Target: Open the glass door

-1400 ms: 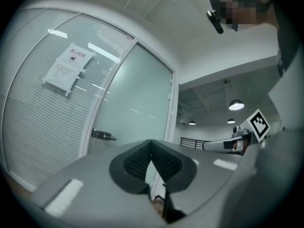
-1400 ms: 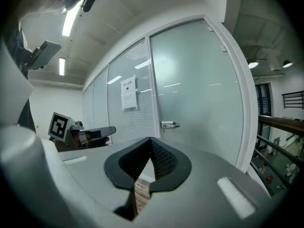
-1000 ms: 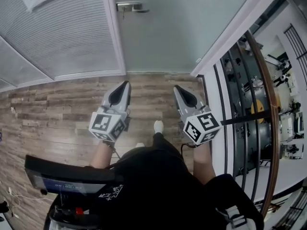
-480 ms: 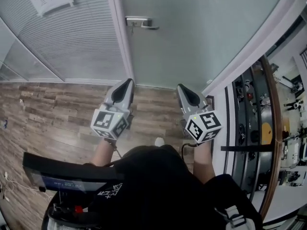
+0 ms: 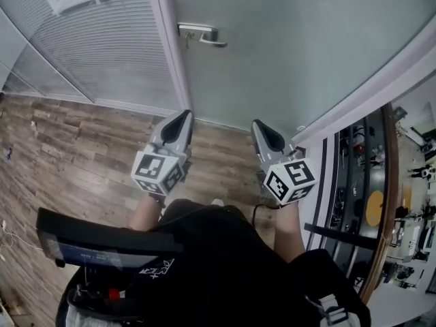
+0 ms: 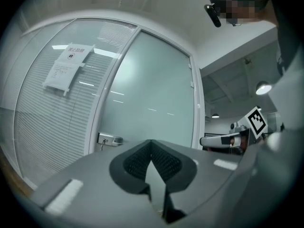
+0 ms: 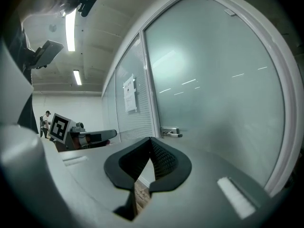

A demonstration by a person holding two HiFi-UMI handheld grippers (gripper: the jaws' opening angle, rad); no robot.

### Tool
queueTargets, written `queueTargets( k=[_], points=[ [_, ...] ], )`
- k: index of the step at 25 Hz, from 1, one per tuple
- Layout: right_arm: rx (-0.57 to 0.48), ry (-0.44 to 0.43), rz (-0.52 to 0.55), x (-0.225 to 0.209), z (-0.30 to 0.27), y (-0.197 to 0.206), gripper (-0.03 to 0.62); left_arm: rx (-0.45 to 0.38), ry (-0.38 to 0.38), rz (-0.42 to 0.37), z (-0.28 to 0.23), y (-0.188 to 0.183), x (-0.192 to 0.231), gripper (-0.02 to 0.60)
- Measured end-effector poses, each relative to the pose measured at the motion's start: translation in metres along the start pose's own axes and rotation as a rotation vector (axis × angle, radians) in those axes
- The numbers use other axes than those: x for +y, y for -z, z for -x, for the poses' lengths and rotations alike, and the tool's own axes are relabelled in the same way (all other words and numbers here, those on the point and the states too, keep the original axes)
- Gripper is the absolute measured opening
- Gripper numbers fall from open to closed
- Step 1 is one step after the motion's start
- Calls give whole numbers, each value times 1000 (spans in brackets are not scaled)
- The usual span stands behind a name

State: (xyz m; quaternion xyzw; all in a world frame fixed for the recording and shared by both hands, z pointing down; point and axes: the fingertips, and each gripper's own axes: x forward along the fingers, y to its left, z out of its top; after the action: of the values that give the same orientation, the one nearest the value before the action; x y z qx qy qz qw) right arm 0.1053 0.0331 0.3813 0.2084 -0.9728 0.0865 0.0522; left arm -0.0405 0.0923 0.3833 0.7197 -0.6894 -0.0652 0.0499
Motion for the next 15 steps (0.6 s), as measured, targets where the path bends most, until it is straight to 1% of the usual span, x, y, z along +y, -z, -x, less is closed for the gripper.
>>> queueTargets(
  k=[4, 9, 12, 15],
  points=[
    [11, -12, -13, -14, -8, 0, 3, 38, -44, 18, -4, 14, 7, 0],
    [30, -36, -17, -20, -28, 1, 2, 33, -76, 22, -12, 9, 26, 0],
    [45, -48, -19, -16, -41, 5, 2, 37, -84, 27, -13, 11, 38, 0],
    [53, -48, -20, -16, -57, 8, 2, 46, -74, 35, -22, 17, 52, 0]
  ],
)
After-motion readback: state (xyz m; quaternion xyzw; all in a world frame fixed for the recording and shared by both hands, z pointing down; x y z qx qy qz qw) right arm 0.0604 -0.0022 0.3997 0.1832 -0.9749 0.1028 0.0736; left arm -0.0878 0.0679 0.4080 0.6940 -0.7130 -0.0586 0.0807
